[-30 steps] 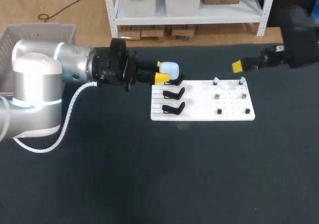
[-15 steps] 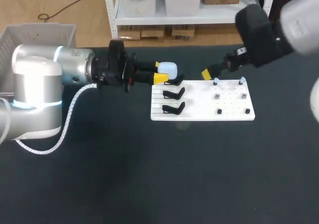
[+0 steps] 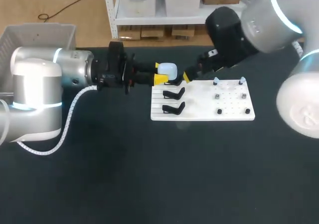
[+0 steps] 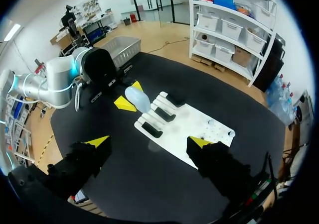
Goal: Pick up each earbud case from the left stands, insert the matching earbuds, close the lid, and place the case in the box.
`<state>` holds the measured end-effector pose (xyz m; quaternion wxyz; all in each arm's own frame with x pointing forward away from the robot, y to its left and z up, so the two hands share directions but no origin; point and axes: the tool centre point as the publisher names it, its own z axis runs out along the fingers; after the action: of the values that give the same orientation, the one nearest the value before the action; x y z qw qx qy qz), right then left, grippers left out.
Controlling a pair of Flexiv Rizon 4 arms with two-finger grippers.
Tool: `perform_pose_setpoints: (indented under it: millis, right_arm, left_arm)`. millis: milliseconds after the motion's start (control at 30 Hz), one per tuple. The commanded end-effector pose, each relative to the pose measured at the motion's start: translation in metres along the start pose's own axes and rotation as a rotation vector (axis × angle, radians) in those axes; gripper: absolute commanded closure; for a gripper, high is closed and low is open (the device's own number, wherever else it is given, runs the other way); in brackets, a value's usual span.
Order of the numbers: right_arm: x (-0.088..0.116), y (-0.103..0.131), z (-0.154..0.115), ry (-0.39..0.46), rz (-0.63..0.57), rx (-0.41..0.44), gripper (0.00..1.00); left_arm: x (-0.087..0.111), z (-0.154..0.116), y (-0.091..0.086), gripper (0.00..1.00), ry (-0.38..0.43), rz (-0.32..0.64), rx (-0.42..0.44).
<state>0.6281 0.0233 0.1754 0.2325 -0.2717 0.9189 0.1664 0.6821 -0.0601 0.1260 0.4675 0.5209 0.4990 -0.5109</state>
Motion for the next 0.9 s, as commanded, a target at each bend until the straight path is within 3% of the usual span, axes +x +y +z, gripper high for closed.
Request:
perform_pose_setpoints:
  millis: [33, 900]
  right_arm:
    - [-0.007, 0.005, 0.012, 0.016, 0.005, 0.059, 0.00]
    - [-0.025, 0.001, 0.049, 0.076, 0.030, 0.044, 0.00]
  left_arm:
    - [0.000, 0.000, -0.002, 1.00, -0.001, 0.002, -0.006]
    - [0.000, 0.000, -0.002, 1.00, -0.001, 0.002, -0.006]
